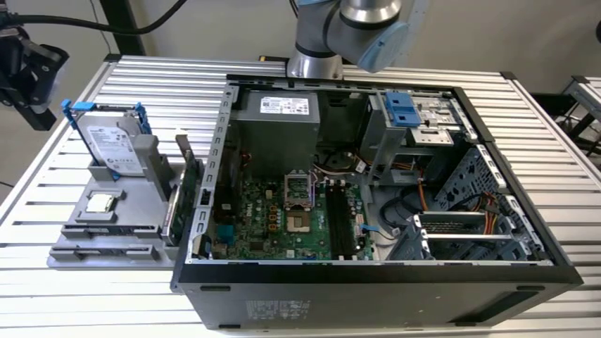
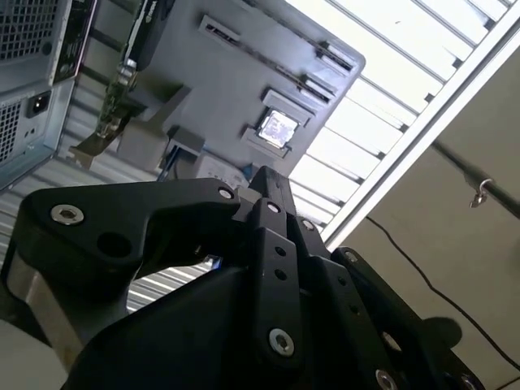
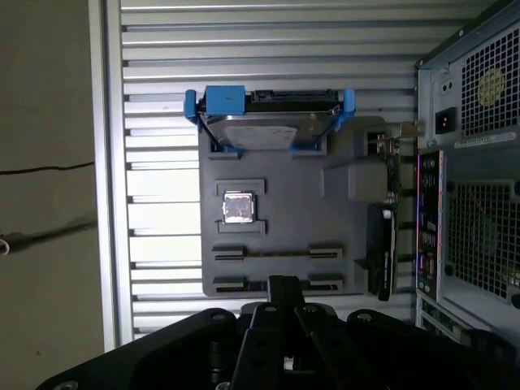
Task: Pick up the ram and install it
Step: 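Reach for the ram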
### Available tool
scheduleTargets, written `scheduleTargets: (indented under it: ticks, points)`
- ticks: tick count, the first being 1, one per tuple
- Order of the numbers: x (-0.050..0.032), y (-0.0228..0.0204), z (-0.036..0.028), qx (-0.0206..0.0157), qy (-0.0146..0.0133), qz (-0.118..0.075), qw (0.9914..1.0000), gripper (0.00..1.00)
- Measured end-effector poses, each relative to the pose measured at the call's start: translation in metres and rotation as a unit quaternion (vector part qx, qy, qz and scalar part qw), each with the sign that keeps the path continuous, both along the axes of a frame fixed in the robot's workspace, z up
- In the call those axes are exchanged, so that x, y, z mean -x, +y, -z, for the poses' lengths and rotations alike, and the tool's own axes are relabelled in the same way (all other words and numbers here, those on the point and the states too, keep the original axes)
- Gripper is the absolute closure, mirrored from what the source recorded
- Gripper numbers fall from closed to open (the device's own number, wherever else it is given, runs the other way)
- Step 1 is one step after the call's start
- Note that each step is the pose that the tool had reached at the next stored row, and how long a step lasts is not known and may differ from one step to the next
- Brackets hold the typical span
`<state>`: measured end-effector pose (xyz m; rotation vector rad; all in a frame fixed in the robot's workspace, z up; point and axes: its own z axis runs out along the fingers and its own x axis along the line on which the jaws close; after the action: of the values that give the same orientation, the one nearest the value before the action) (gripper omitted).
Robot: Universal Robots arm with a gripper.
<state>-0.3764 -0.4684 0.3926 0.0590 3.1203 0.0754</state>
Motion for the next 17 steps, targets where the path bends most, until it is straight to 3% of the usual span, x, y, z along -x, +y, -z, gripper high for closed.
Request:
scheduleTargets:
  ticks: [11,17]
  points:
    - [0.0000,-0.0168,0.0001,0.0000,0.0000,0.000,1.00000,1.00]
    - [0.0000,-0.0232,0.0001,0.0000,0.0000,0.000,1.00000,1.00]
